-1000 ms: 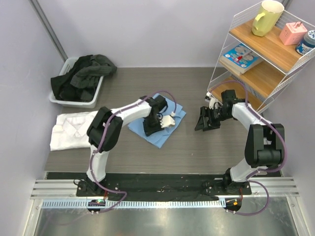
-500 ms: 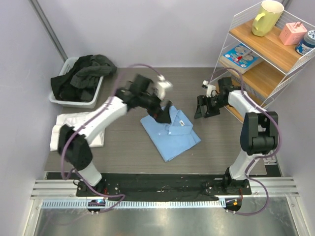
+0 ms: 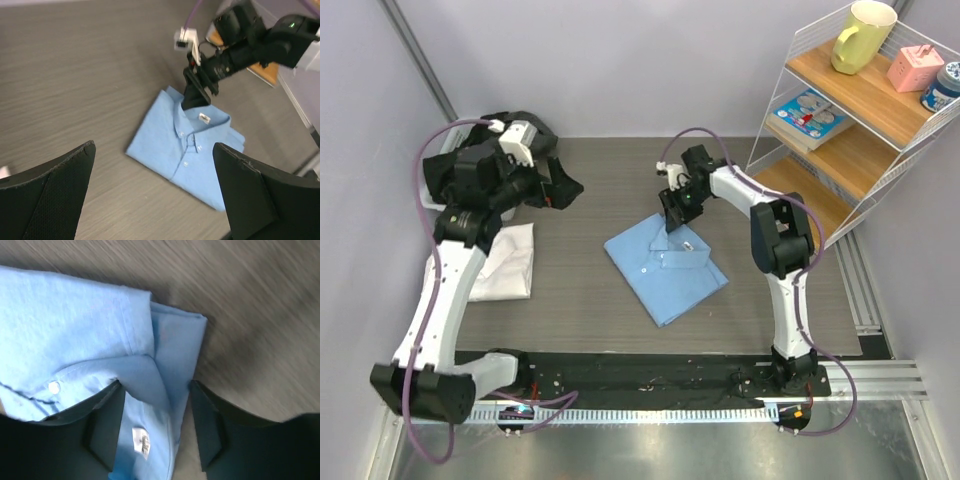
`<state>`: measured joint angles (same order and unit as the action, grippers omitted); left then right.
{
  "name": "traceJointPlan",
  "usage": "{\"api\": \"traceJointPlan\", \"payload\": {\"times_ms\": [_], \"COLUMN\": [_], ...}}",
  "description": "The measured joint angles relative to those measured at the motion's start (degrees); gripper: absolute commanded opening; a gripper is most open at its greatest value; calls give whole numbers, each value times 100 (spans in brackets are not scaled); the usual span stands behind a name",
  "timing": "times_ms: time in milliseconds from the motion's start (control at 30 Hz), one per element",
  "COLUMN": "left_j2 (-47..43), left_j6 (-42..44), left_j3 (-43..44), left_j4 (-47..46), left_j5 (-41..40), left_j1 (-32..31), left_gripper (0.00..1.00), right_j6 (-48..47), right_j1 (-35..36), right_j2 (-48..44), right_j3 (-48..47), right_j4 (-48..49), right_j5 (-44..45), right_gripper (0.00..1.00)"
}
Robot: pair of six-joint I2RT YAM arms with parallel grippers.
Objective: Fold and stack the long sleeve shirts
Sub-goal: Fold the shirt
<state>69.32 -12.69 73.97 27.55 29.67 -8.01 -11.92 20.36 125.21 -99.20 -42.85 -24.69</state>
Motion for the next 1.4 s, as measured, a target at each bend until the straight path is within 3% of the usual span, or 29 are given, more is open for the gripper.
{"api": "traceJointPlan", "payload": {"times_ms": [133, 300, 400, 433, 533, 667, 800, 900, 1033, 1167, 1400], "left_j2": [-693, -1067, -1154, -1202, -1244, -1025, -437, -177, -162, -162, -160], "left_j6": [11, -369, -741, -931, -1366, -1742, -1899, -2004, -2157, -2310, -2592], "left_j3": [-28, -557, -1292, -1735, -2809, -3517, -3567, -3602, -3611, -3611, -3713], "left_j4": [20, 13, -20, -39, 13, 31, -271, -476, -719, -822, -861], "left_j5": [-413, -295, -236, -210, -179, -216, -201, -221, -199, -153, -85], "left_j1": [-9, -11, -11, -11, -11, -11, -11, -11, 79, 348, 575], "left_gripper": [98, 98, 98, 98, 99, 98, 93, 84, 72, 71, 70], "right_j6": [-435, -1377, -2232, -2507, -3187, -3578, -3056, -2304, -1104, -411, -758], "right_j1": [334, 901, 1294, 1388, 1620, 1471, 1211, 1134, 1451, 1963, 2092], "right_j2": [568, 1012, 1045, 1001, 651, -140, -741, -1005, -1241, -1550, -1580], "right_j3": [-728, -1484, -1550, -1480, -1001, -485, -509, -667, -426, 841, 2643], "right_j4": [-192, -358, -560, -616, -726, -682, -299, -90, 240, 531, 264], "right_j5": [31, -295, -667, -793, -1034, -988, -804, -754, -999, -1303, -1064], "right_gripper": [39, 37, 46, 55, 68, 70, 41, 30, 27, 27, 26]}}
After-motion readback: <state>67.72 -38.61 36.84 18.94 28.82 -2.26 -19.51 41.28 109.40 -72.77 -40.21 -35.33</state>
